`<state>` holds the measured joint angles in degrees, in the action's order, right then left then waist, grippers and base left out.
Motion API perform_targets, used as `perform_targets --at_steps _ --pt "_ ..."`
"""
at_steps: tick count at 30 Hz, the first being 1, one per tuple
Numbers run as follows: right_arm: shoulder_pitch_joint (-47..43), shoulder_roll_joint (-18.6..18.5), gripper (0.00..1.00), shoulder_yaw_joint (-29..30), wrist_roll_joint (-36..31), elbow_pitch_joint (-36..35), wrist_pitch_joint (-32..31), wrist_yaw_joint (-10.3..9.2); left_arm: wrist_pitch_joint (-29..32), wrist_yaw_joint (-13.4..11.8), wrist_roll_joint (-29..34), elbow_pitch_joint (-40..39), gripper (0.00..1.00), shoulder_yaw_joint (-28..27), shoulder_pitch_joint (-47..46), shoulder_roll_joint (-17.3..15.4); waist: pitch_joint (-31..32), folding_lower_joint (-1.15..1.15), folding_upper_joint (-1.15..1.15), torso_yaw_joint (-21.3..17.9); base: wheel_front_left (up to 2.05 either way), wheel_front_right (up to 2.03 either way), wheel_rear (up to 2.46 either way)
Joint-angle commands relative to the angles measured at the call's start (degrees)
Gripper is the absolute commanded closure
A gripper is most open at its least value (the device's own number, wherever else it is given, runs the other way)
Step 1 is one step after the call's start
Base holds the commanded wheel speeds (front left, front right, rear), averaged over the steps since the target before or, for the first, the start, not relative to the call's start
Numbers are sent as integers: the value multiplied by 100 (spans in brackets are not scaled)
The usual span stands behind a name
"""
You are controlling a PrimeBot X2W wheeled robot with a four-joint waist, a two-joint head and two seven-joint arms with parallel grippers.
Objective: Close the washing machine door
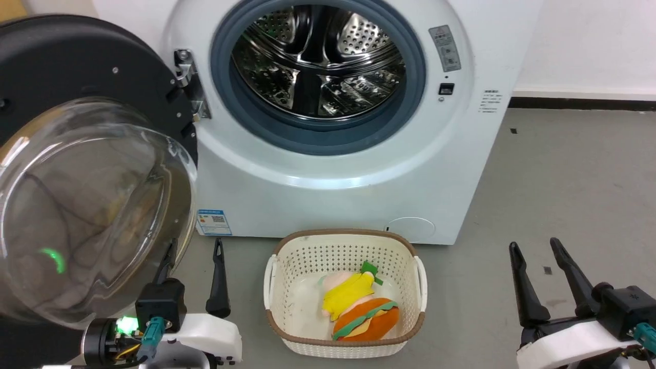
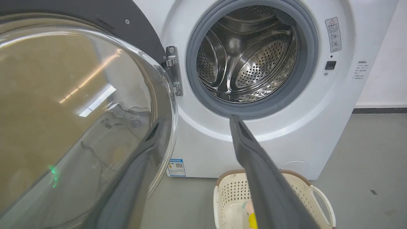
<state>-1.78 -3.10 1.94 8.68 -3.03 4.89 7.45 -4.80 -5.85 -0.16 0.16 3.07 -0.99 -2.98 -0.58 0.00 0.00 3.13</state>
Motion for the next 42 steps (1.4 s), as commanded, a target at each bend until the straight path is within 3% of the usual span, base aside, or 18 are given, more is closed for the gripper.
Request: perform_targets --at_steps 1,2,3,4,5,17,25,31,37,42 --pt "-47 8 0 20 57 -55 54 1 -63 -37 12 -32 0 14 -77 -33 -10 0 0 42 0 0 0" --pt "-52 8 0 27 72 -65 66 1 -75 -52 12 -58 0 20 -84 -37 -17 0 0 83 0 0 0" --pt "-53 9 0 30 86 -74 78 1 -87 -71 21 -96 12 24 -94 -50 -22 0 0 118 0 0 0" --pt "-56 9 0 40 100 -84 90 1 -99 -87 32 -132 61 33 -104 -66 -30 0 0 165 0 0 0" --pt "-56 9 0 42 114 -91 102 1 -111 -108 40 -170 100 37 -112 -81 -37 0 0 204 0 0 0" --pt "-49 11 0 152 288 -175 246 2 -254 -349 -58 -589 100 -32 -177 -218 -107 0 0 863 0 0 0" --pt "-42 13 0 201 412 -220 341 2 -350 -348 -407 -997 100 -604 -170 -164 -163 0 0 1228 0 0 0" --pt "-70 14 0 265 489 -259 413 2 -422 -149 -737 -1257 100 -1455 -319 -138 -243 0 0 1466 0 0 0" --pt "-47 15 0 334 526 -308 485 2 -494 288 -1073 -1116 100 -2365 -741 -179 -386 0 0 1692 0 0 0" --pt "33 16 0 329 539 -336 544 2 -554 725 -1646 -523 100 -3142 -1343 -196 -549 0 0 1842 0 0 0"
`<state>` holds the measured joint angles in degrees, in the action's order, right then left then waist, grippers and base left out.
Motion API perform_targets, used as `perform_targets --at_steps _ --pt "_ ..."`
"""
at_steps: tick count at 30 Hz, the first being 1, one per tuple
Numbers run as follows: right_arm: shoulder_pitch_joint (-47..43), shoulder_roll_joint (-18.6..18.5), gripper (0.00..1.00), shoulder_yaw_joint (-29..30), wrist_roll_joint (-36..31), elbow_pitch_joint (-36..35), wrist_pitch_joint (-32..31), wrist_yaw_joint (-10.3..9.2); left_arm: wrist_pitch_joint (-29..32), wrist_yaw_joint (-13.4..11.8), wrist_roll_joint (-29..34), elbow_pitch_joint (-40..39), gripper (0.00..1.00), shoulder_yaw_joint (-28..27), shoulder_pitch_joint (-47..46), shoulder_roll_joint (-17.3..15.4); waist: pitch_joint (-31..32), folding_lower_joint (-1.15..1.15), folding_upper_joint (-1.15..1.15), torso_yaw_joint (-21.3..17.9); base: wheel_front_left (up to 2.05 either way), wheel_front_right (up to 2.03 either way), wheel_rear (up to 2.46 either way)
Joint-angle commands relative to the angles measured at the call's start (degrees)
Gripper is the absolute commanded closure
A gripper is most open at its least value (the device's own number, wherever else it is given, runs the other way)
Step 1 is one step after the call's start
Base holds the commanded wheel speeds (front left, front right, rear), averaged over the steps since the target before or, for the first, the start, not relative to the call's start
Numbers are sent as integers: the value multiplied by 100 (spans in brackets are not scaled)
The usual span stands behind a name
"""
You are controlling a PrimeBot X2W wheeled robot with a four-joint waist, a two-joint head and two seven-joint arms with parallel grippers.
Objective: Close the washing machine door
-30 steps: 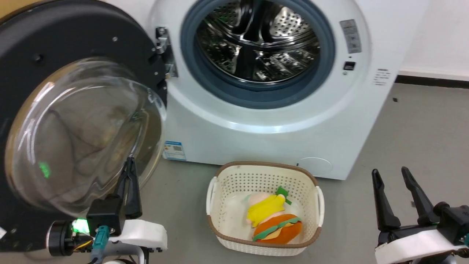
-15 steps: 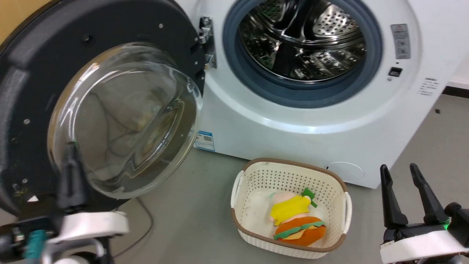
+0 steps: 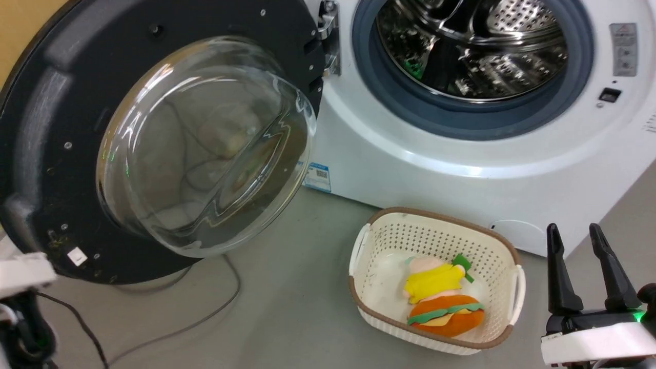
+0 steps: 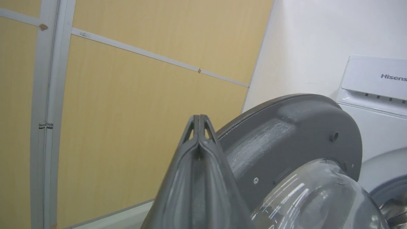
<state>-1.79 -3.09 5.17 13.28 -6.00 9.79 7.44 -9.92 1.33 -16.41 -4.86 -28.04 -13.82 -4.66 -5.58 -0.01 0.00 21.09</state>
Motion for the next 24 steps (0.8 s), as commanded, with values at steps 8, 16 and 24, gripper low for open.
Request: perform_targets --at_steps 8,16,24 --pt "118 16 0 100 115 -82 150 4 17 326 -820 1546 100 -575 -1135 -752 -268 1 0 270 0 0 0" --pt "181 17 0 141 164 -123 245 4 1071 395 -1823 3023 100 -823 -2328 -1532 -445 1 0 388 0 0 0" --pt "236 19 0 149 241 -157 341 4 2559 508 -2661 3913 100 -626 -3044 -2006 -578 1 0 482 0 0 0"
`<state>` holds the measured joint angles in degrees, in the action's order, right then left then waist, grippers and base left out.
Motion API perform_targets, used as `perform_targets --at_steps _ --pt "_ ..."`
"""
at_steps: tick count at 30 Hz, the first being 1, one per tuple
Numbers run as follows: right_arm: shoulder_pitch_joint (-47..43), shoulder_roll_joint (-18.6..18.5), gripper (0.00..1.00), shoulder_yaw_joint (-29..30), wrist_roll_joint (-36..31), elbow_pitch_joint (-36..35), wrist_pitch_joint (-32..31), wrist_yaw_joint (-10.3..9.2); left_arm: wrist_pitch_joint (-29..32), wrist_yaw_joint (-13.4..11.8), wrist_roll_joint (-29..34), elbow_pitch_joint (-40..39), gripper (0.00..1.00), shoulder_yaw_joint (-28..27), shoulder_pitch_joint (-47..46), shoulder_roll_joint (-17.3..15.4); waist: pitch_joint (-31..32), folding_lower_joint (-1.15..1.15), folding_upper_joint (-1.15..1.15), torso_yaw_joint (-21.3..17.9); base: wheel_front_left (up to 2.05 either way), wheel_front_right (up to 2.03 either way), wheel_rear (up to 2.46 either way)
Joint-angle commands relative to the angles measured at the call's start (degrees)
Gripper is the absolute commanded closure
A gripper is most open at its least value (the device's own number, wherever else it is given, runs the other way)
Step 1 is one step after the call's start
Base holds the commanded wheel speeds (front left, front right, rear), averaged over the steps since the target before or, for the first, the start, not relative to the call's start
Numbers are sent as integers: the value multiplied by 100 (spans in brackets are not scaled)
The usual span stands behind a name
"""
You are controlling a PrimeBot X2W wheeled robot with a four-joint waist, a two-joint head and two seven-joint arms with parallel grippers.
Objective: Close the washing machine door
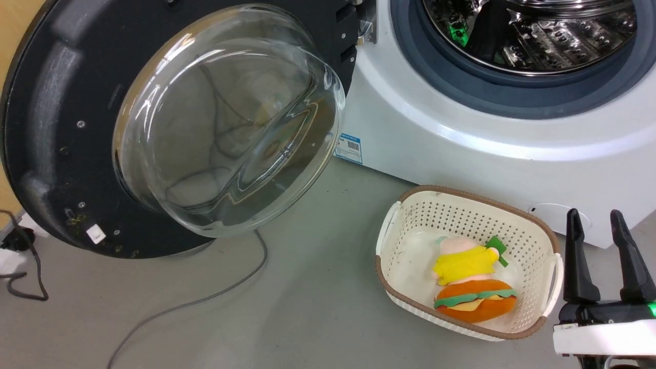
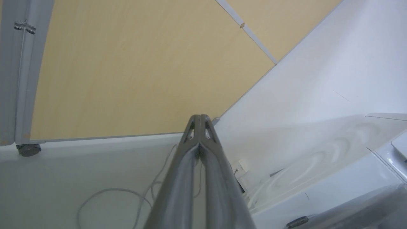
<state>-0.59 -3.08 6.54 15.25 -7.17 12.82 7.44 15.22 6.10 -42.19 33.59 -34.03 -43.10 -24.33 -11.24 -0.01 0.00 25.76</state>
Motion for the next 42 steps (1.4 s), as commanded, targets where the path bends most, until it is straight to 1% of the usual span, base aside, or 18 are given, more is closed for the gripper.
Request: perform_targets --at_steps 1,2,6,11,17,21,25,28,32,37,42 --pt "120 18 0 18 53 -43 51 4 220 42 -171 126 100 27 -155 -77 -24 1 0 30 0 0 0" --pt "120 18 0 18 53 -43 51 4 220 42 -171 126 100 27 -155 -77 -24 1 0 30 0 0 0" --pt "136 19 0 25 93 -46 99 4 822 73 -528 172 100 349 -217 -174 -65 1 0 92 0 0 0" --pt "166 20 0 -10 128 -63 158 4 1477 106 -1153 29 100 785 -118 -243 -115 1 0 153 0 0 0" --pt "177 20 0 -74 147 -115 218 5 2063 137 -1948 -115 100 1187 108 -381 -179 1 0 202 0 0 0" --pt "168 20 0 -84 124 -126 218 5 2273 138 -2220 -278 100 1538 386 -410 -195 1 0 195 0 0 0" --pt "164 20 0 -122 96 -114 218 5 2381 138 -2509 -417 100 1862 621 -333 -185 1 0 204 0 0 0" --pt "141 20 0 -173 79 -115 218 5 2470 138 -2749 -564 100 2040 827 -338 -153 1 0 190 0 0 0" --pt "115 20 0 -142 74 -122 218 5 2580 138 -3114 -973 100 2232 1167 -353 -132 1 0 202 0 0 0" --pt "66 20 0 -42 108 -118 218 5 2823 138 -3803 -1589 100 2334 1555 -176 -85 1 0 279 0 0 0" --pt "21 20 0 -33 139 -88 218 5 3072 138 -4067 -2240 100 2658 1913 -53 -14 1 0 336 0 0 0"
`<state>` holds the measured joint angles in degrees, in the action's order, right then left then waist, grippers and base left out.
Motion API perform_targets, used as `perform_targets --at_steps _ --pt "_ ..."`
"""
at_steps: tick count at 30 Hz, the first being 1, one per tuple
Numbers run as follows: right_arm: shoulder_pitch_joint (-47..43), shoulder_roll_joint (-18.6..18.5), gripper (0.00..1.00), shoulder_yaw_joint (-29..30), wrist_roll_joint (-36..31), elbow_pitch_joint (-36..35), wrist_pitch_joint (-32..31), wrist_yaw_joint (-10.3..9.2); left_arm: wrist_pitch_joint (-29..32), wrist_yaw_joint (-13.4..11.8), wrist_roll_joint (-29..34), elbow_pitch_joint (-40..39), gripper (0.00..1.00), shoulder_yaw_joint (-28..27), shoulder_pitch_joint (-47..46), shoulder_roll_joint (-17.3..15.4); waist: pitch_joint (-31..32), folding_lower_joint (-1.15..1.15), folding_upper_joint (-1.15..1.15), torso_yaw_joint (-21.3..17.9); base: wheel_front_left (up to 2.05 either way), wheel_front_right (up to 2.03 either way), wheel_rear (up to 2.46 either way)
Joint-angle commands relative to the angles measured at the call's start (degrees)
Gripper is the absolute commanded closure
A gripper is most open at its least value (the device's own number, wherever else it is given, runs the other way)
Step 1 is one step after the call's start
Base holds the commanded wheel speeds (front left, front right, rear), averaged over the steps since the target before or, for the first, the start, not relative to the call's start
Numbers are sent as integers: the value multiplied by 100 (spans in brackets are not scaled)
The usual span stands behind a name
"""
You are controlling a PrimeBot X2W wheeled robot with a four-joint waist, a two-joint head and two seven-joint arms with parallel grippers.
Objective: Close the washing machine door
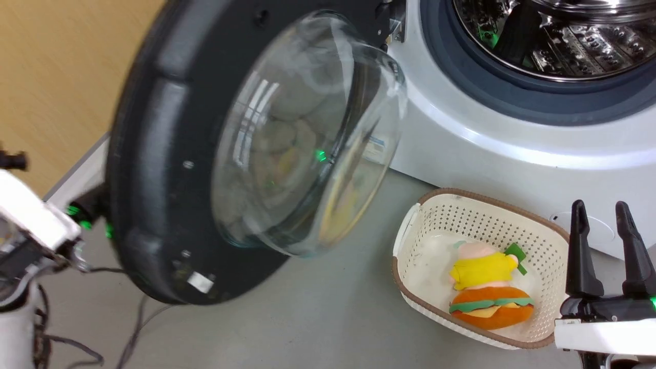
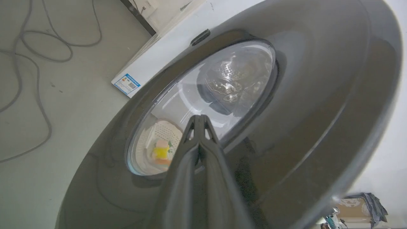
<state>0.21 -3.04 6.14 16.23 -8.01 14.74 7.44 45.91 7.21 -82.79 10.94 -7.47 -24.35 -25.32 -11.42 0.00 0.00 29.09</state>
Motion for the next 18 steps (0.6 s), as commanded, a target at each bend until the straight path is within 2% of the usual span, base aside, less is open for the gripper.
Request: perform_targets --at_steps 1,8,18 --pt "-59 16 0 5 46 3 26 5 44 27 -24 -106 100 91 104 74 14 0 0 7 0 0 0" --pt "-45 16 0 -4 81 36 26 5 171 27 -107 -967 100 755 509 427 98 0 0 -132 0 0 0" --pt "31 16 0 8 154 76 26 5 178 27 -196 -1653 100 1458 835 817 149 0 0 -968 0 0 0"
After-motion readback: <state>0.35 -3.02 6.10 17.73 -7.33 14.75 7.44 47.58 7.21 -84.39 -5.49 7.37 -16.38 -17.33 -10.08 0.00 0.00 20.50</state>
